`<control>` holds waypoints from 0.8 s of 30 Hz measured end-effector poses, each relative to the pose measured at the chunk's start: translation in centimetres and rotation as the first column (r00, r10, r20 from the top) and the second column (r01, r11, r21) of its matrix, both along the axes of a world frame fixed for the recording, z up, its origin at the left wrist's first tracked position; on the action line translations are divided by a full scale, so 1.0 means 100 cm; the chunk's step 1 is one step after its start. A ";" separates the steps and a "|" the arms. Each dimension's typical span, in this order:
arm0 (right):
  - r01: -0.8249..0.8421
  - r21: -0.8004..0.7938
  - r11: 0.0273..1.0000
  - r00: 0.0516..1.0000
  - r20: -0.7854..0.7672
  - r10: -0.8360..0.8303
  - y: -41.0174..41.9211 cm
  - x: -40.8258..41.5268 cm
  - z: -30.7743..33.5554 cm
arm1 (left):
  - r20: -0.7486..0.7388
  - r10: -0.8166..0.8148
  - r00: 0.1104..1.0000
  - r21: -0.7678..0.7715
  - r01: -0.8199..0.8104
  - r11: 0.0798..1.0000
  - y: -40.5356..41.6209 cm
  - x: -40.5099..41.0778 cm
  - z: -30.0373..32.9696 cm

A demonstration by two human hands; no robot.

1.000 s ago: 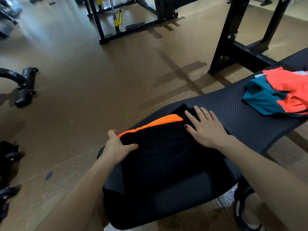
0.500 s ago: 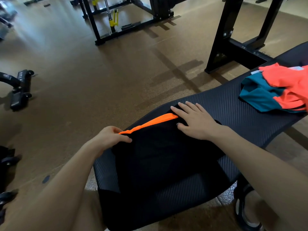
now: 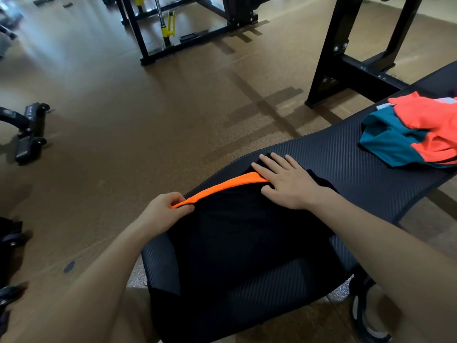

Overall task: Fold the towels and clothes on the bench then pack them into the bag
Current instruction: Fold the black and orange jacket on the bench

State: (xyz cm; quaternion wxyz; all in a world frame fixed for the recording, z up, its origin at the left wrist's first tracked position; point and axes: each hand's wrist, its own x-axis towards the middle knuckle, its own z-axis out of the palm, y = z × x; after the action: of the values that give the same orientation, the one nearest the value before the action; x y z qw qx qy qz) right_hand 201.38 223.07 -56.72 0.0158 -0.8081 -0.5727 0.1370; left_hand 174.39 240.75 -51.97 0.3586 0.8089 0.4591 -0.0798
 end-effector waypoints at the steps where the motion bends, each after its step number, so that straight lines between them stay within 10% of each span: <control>1: 0.022 0.036 0.999 0.998 0.057 -0.024 -0.002 -0.003 0.003 | -0.006 0.055 0.998 0.057 -0.055 0.997 -0.001 -0.002 -0.002; 7: -0.082 0.251 0.964 0.996 -0.013 0.088 -0.003 -0.070 0.027 | -0.001 0.440 0.898 -0.256 -0.425 0.868 -0.017 -0.027 -0.007; 11: -0.125 0.043 0.991 0.992 -0.003 0.126 -0.007 -0.083 0.002 | -0.044 0.458 0.888 -0.395 -0.436 0.808 -0.039 -0.034 -0.009; 24: -0.163 0.230 0.959 0.987 0.029 0.161 -0.009 -0.095 -0.001 | 0.210 0.627 0.750 -0.480 -0.479 0.735 -0.085 -0.014 0.004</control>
State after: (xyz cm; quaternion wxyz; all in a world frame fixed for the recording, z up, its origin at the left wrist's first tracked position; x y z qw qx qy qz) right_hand 191.85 222.13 -56.79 0.0957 -0.7519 -0.6490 0.0659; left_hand 172.95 232.25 -51.57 0.5992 0.5416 0.5827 0.0902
